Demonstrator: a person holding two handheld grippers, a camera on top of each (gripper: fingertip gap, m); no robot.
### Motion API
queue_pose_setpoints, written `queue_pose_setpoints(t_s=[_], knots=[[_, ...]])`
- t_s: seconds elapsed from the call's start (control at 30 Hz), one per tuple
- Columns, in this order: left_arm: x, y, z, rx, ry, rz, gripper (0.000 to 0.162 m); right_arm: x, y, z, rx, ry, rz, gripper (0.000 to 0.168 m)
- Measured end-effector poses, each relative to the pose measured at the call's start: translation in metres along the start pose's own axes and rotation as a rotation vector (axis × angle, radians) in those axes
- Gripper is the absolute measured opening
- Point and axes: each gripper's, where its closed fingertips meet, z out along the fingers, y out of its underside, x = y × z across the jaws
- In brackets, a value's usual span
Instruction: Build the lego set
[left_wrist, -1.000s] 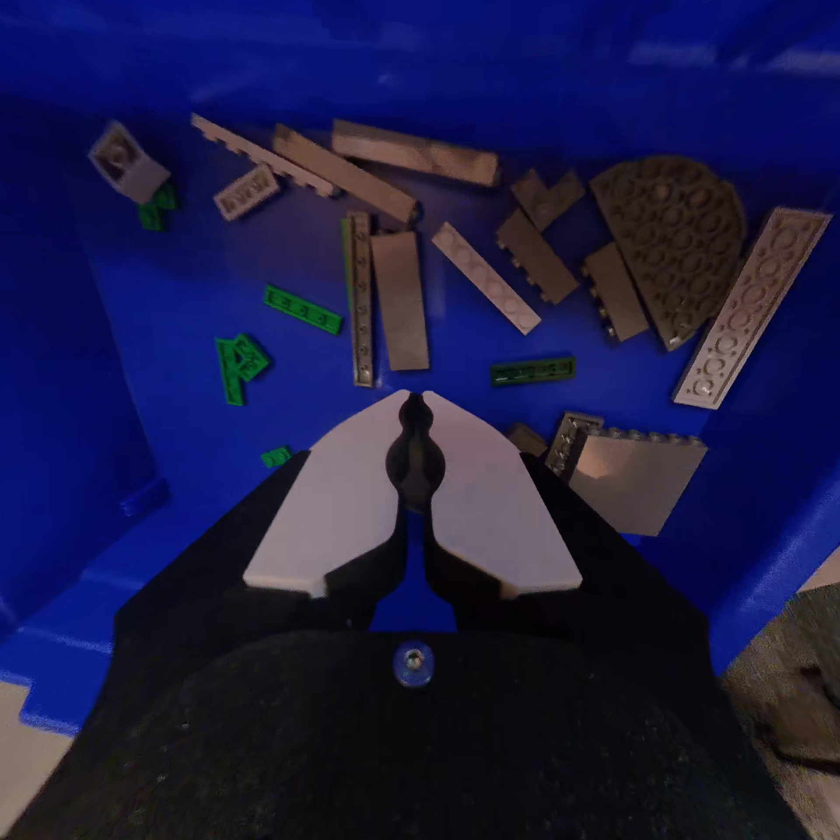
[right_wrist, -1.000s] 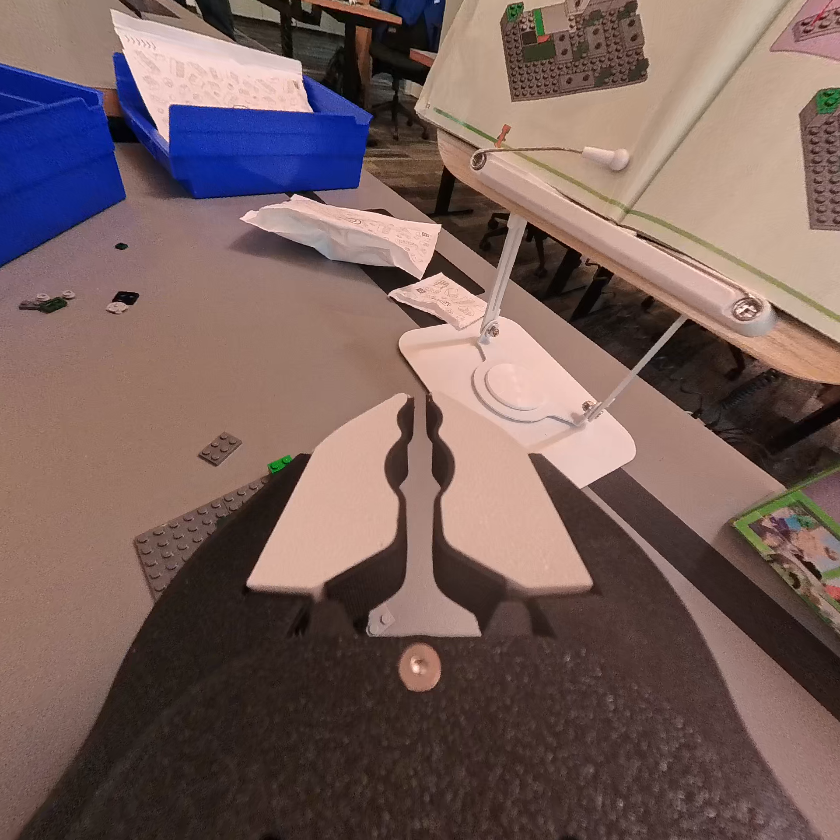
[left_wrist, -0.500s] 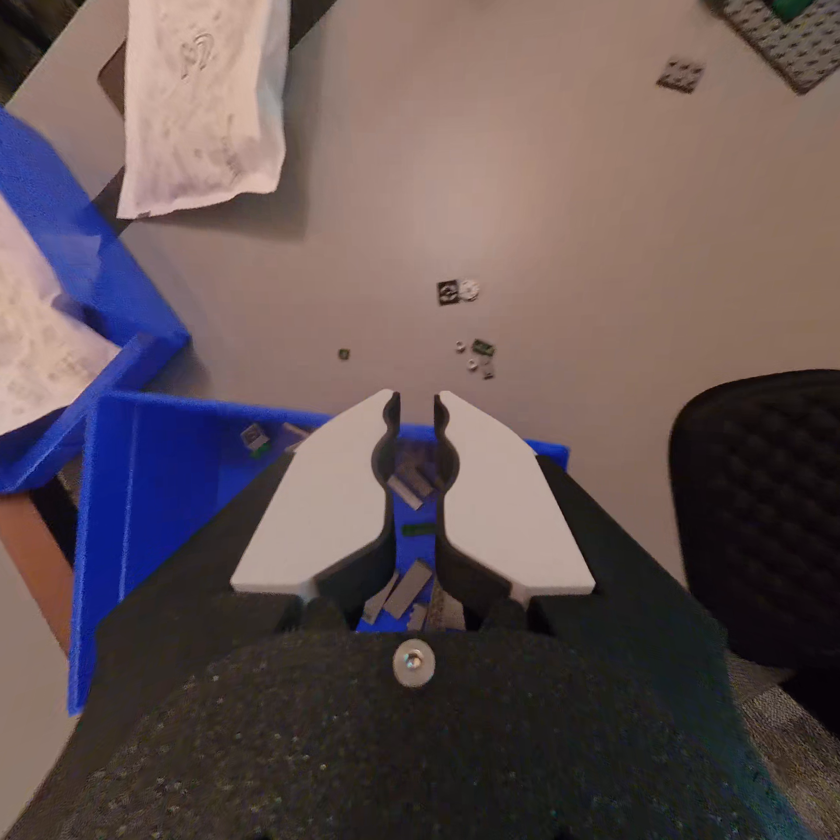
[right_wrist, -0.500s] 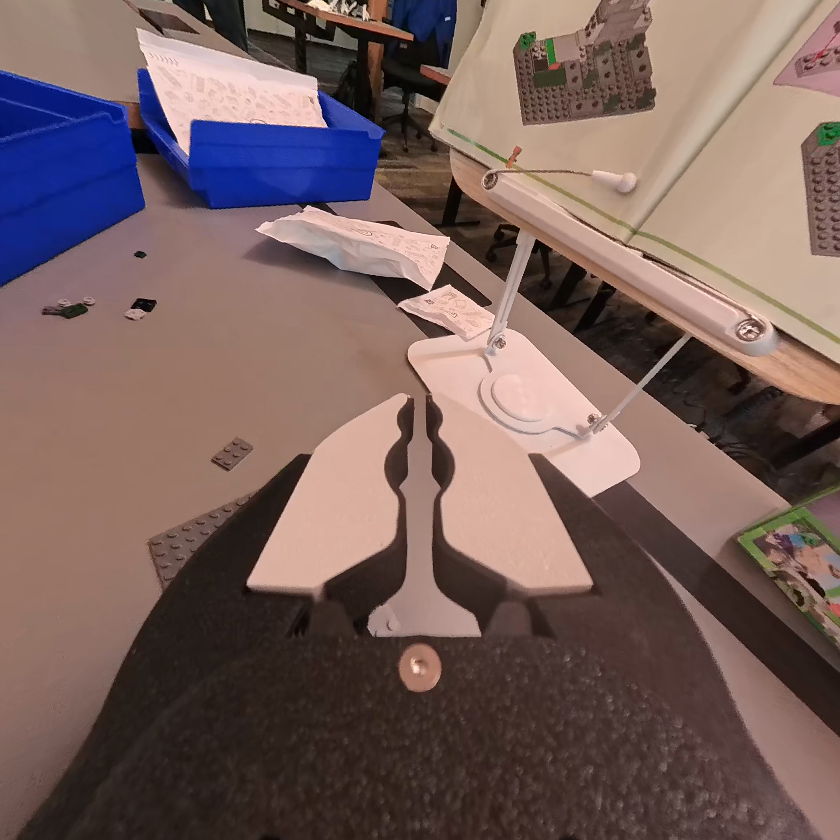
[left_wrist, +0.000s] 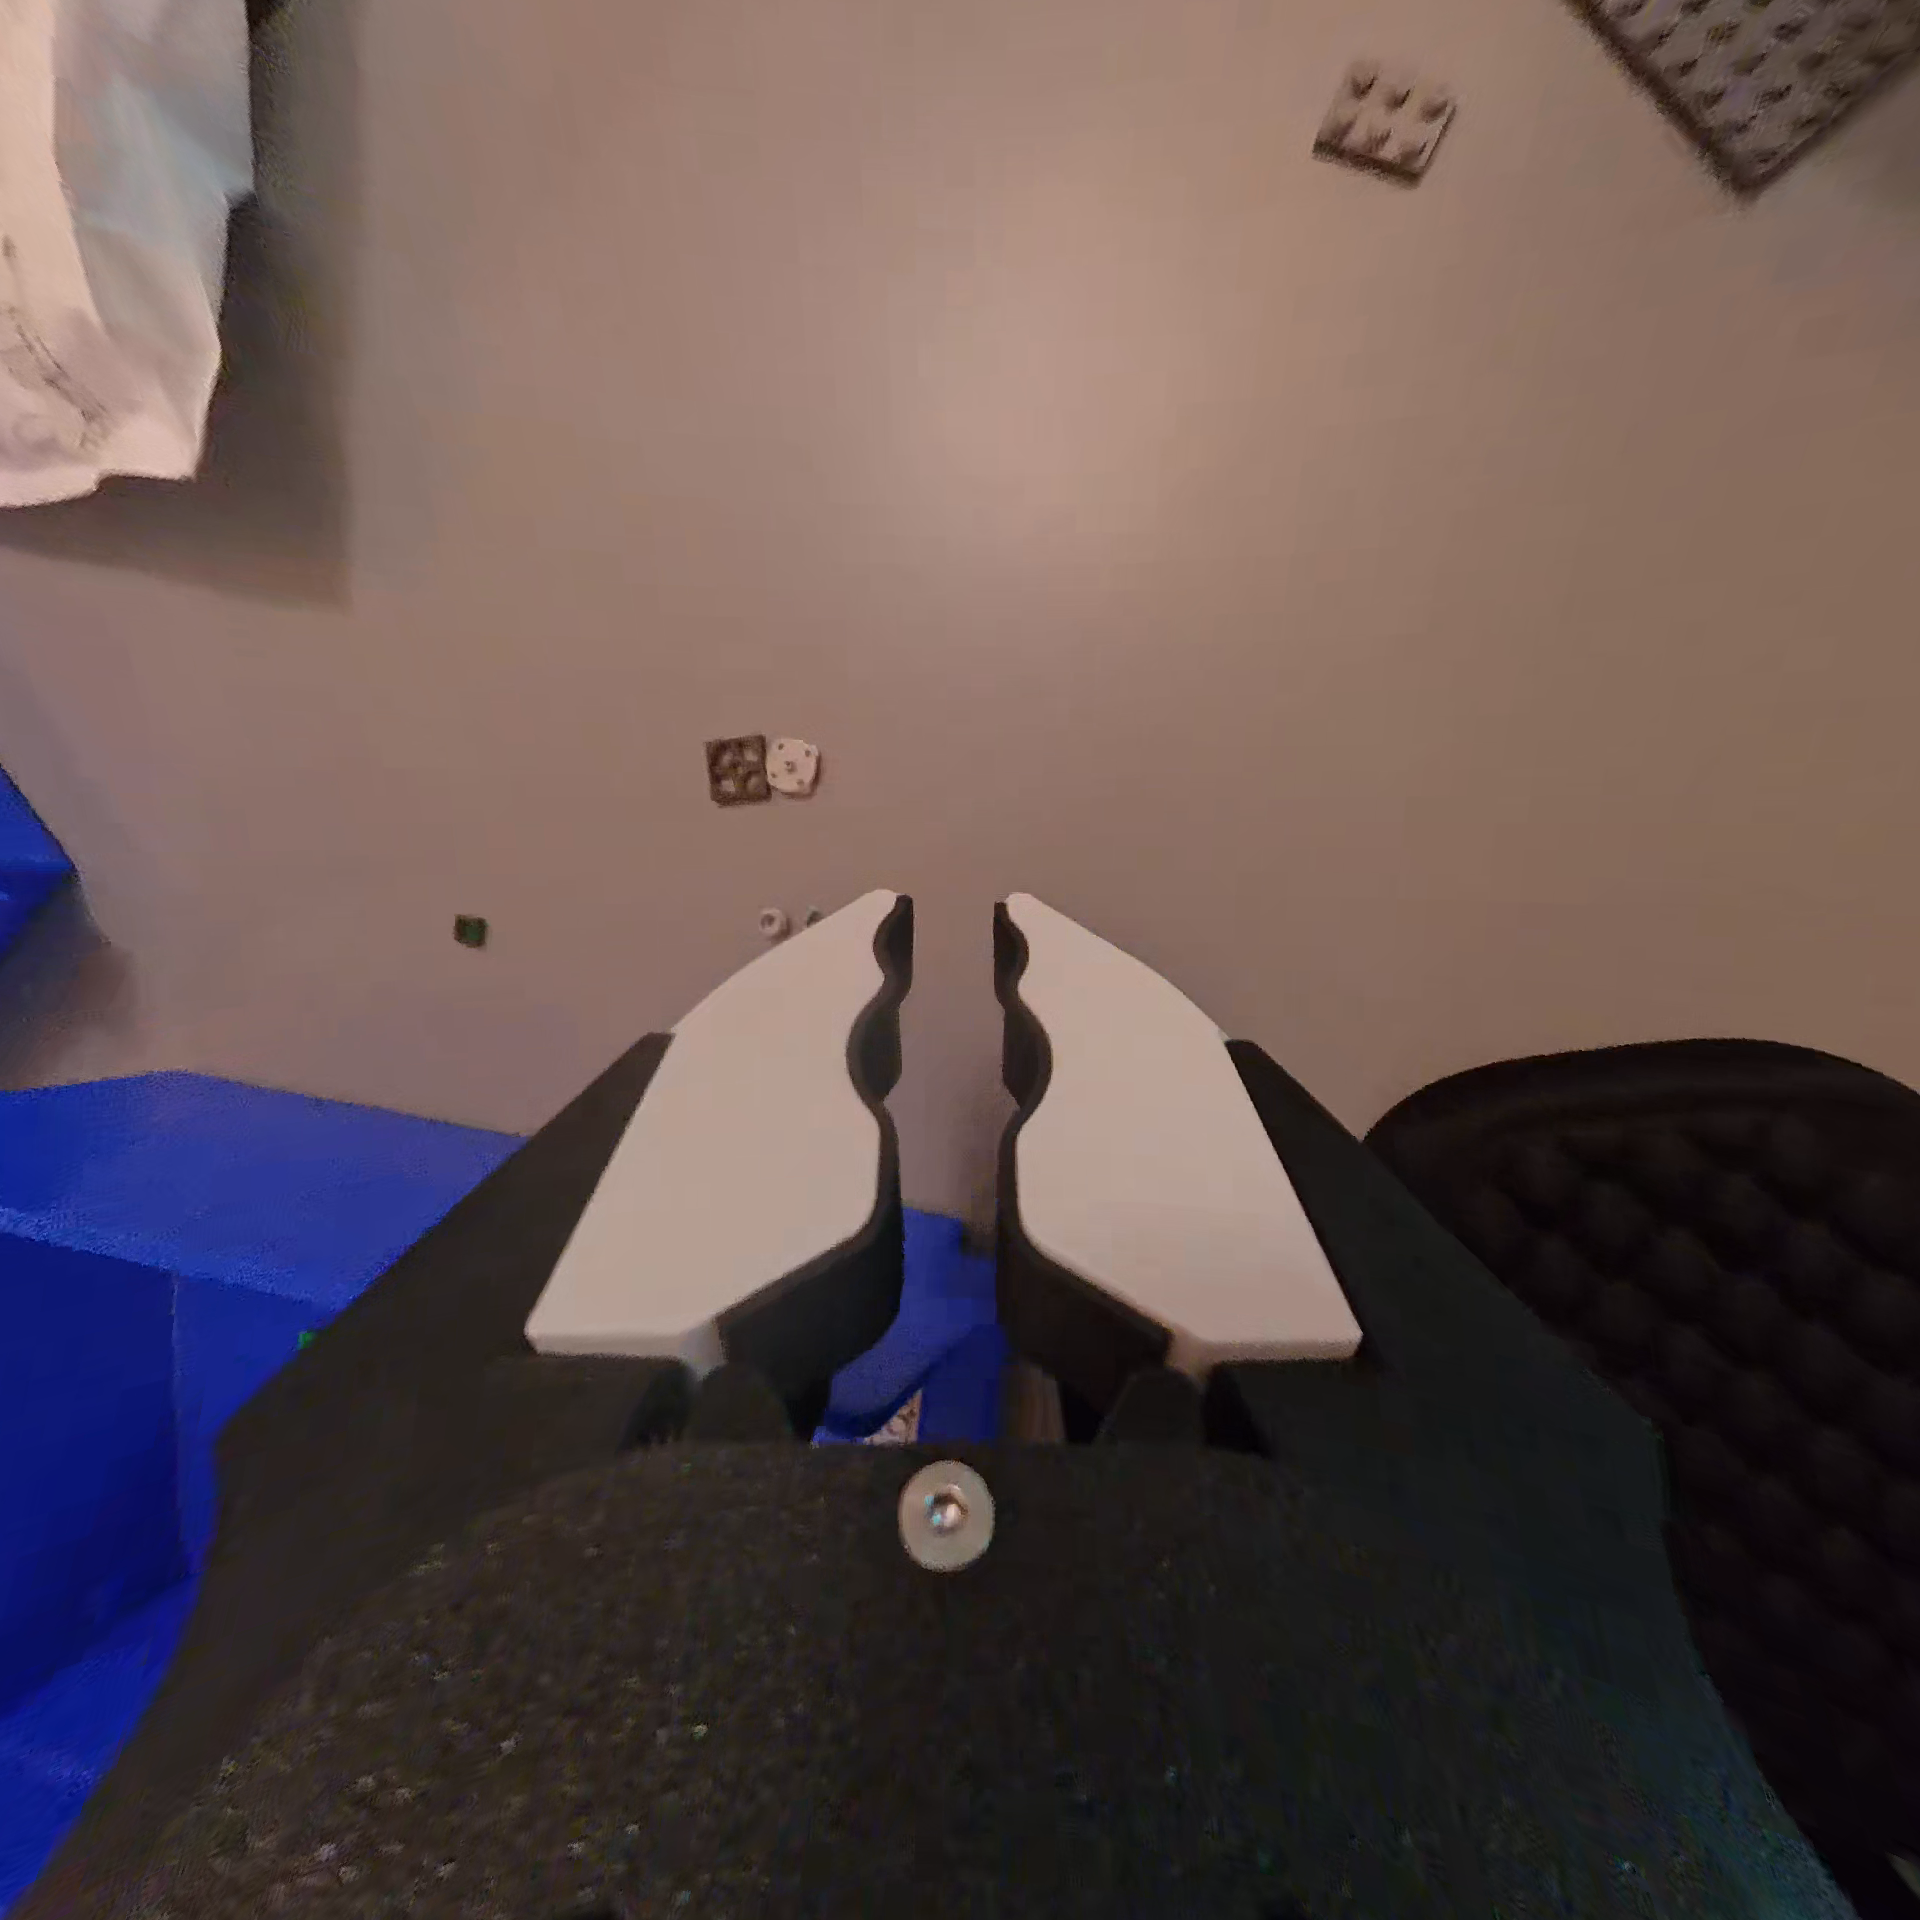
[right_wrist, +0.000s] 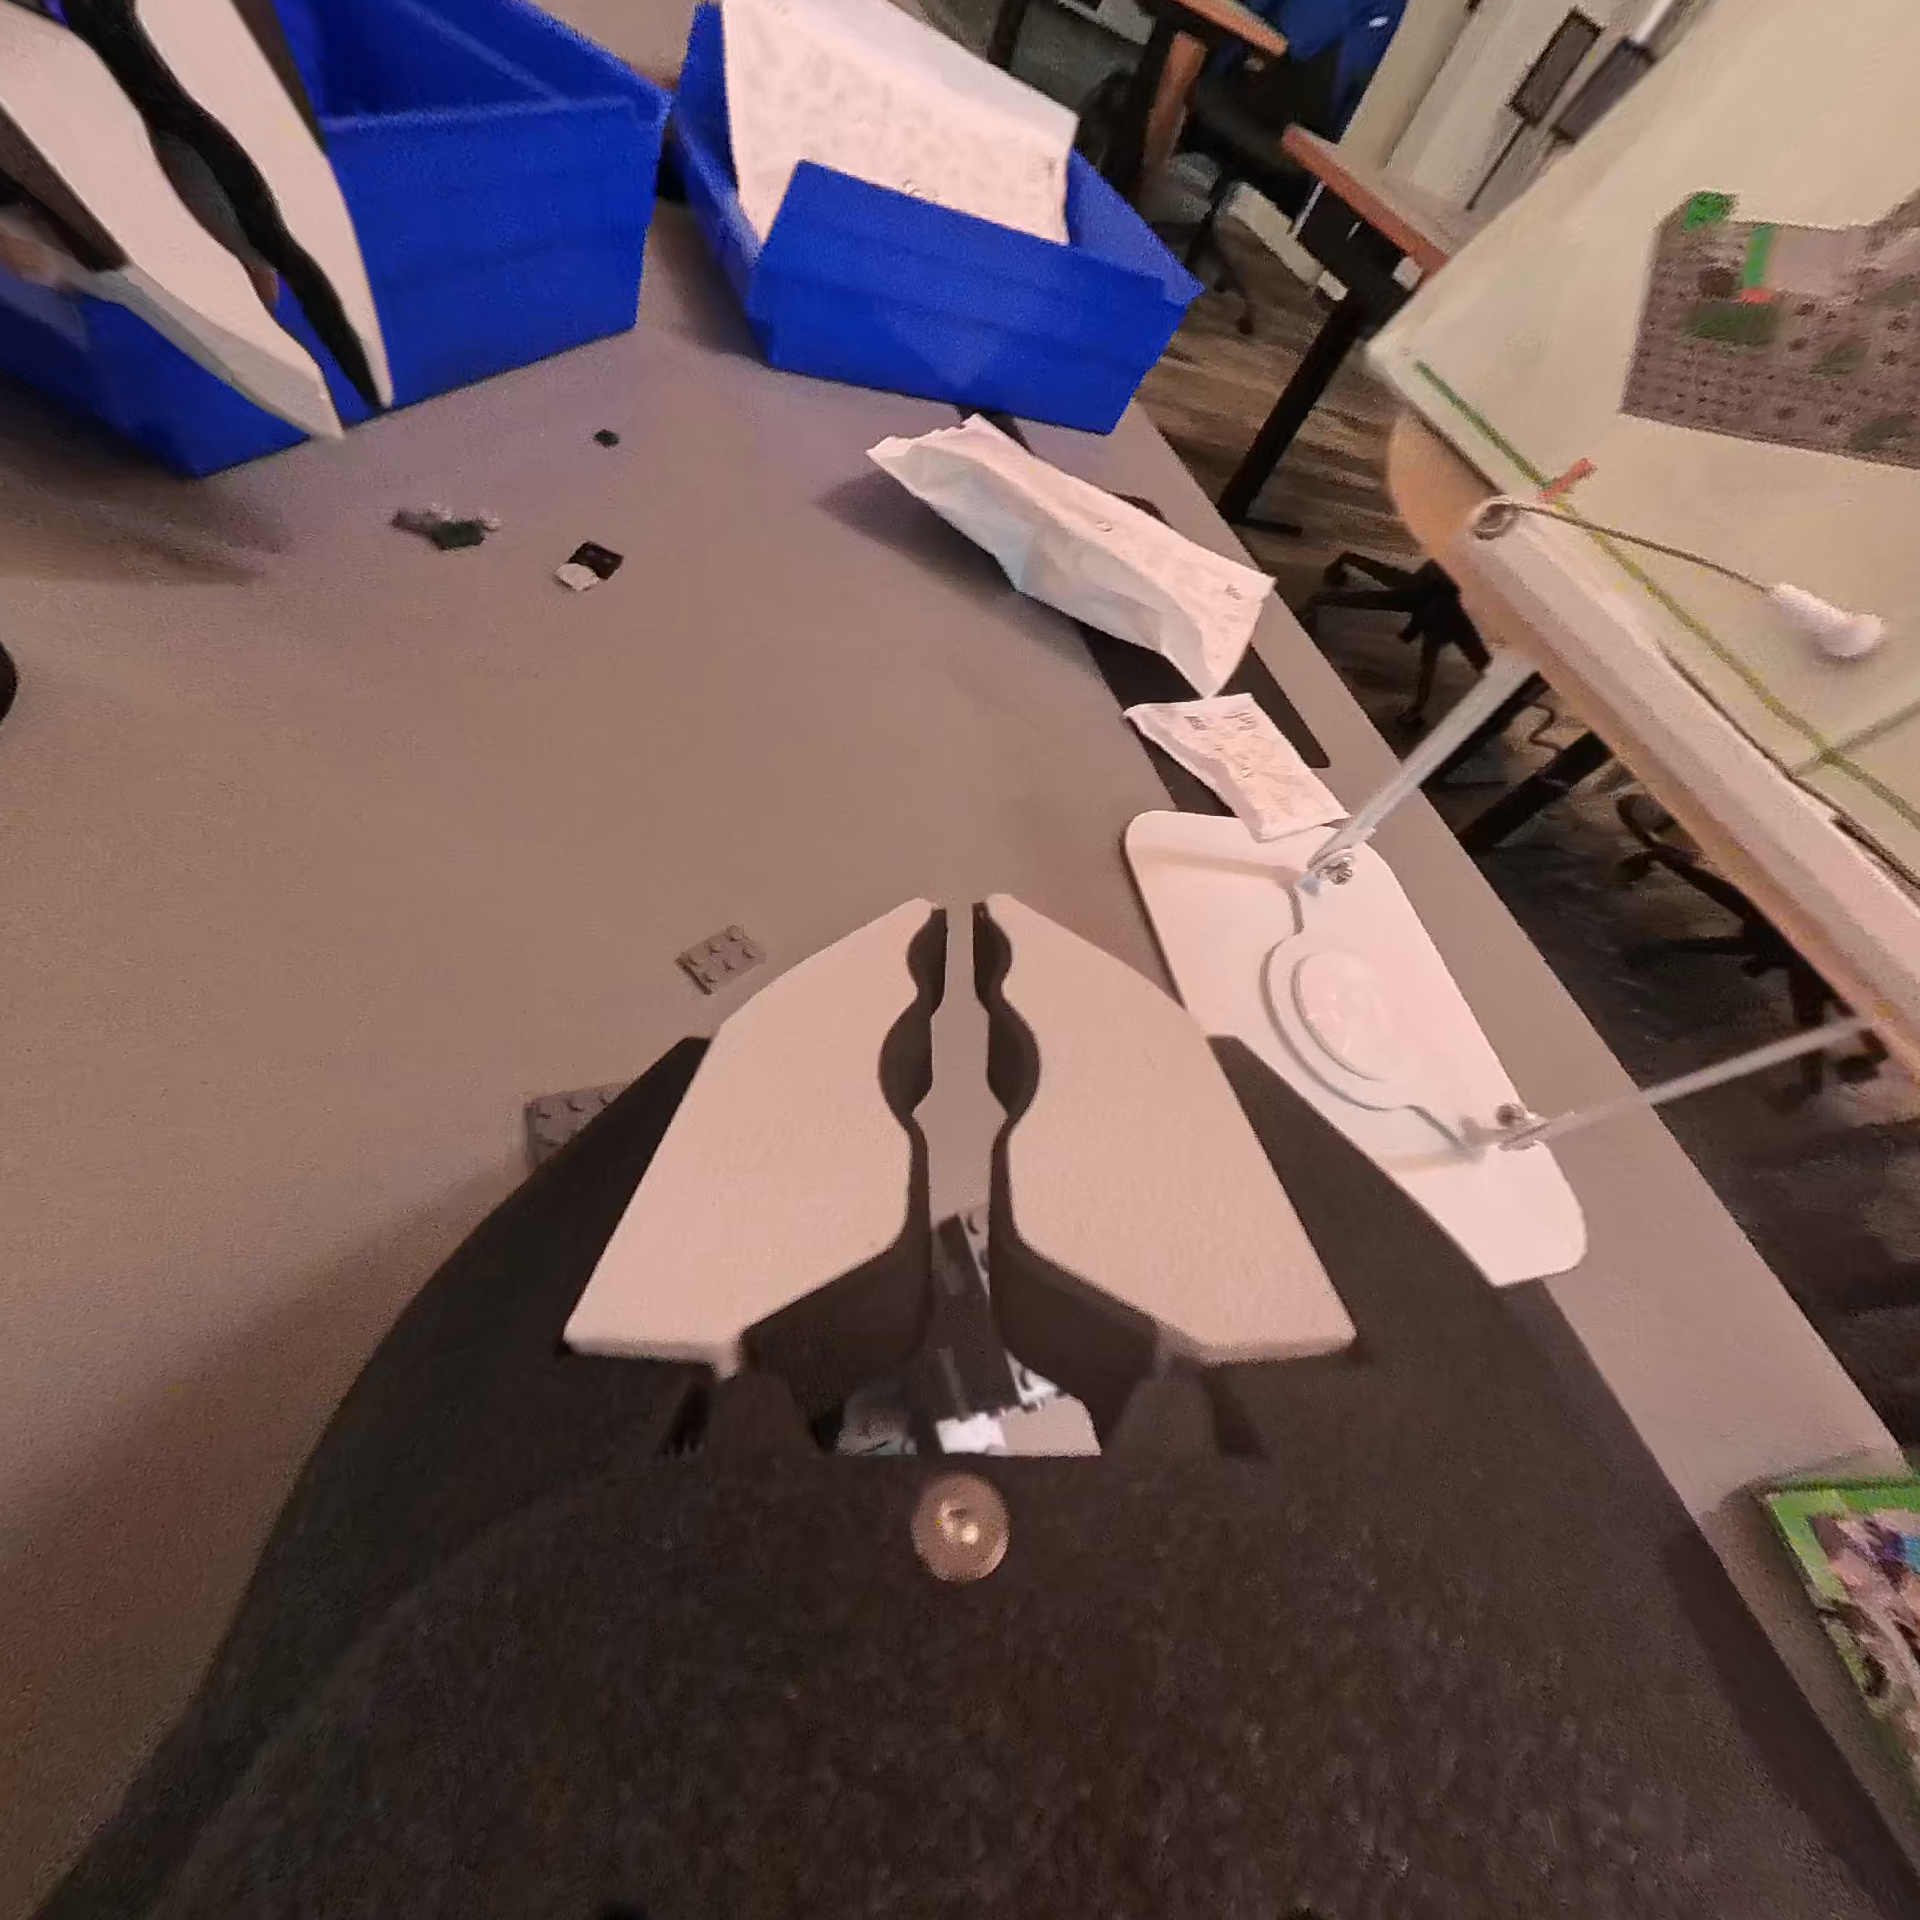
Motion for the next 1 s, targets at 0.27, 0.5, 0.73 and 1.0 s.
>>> queue_pose_setpoints(t_s=[0.27, 0.5, 0.73, 1.0], knots=[[-0.005, 0.017, 0.01, -0.082, -0.161, 0.018, 0.009, -0.002, -0.005, -0.003, 0.038, -0.033, 0.035, 0.003], [-0.005, 0.034, 0.002, -0.161, -0.149, 0.016, 0.012, 0.01, -0.015, -0.015, 0.079, 0.004, 0.053, 0.003], [-0.038, 0.02, -0.07, 0.003, -0.171, -0.131, 0.023, 0.012, -0.019, -0.02, 0.088, 0.013, 0.049, 0.003], [-0.134, 0.158, -0.157, -0.096, -0.409, -0.566, 0.038, 0.019, -0.018, -0.023, 0.101, 0.018, 0.082, 0.003]])
